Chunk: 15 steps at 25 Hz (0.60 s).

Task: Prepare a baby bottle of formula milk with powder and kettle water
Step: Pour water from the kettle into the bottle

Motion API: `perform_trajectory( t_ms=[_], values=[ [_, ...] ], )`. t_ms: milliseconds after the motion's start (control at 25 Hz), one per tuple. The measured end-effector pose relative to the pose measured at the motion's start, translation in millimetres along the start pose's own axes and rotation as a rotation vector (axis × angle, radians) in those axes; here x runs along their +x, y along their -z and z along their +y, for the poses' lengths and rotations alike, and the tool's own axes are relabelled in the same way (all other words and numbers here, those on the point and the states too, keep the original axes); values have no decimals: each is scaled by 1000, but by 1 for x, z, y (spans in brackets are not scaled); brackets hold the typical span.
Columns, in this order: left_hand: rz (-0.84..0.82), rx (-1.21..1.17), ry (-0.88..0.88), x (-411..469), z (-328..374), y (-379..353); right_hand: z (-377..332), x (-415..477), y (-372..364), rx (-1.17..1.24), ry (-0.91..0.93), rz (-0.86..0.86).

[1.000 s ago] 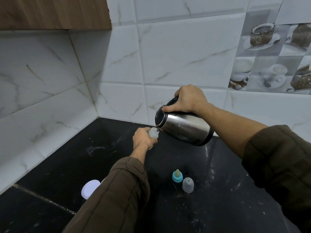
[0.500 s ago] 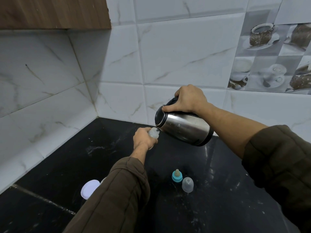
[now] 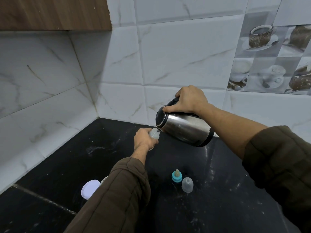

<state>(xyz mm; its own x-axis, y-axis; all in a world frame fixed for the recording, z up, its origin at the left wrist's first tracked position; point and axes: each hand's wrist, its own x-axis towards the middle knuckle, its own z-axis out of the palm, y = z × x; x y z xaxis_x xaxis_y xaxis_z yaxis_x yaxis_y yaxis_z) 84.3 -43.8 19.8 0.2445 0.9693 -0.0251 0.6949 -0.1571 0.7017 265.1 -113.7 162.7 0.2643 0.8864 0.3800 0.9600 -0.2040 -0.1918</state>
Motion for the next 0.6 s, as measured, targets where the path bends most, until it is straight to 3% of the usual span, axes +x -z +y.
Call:
perform_trajectory(
  t_ms=[600],
  values=[
    [-11, 8, -14, -1, 3, -1, 3, -2, 2, -2, 2, 4]
  ],
)
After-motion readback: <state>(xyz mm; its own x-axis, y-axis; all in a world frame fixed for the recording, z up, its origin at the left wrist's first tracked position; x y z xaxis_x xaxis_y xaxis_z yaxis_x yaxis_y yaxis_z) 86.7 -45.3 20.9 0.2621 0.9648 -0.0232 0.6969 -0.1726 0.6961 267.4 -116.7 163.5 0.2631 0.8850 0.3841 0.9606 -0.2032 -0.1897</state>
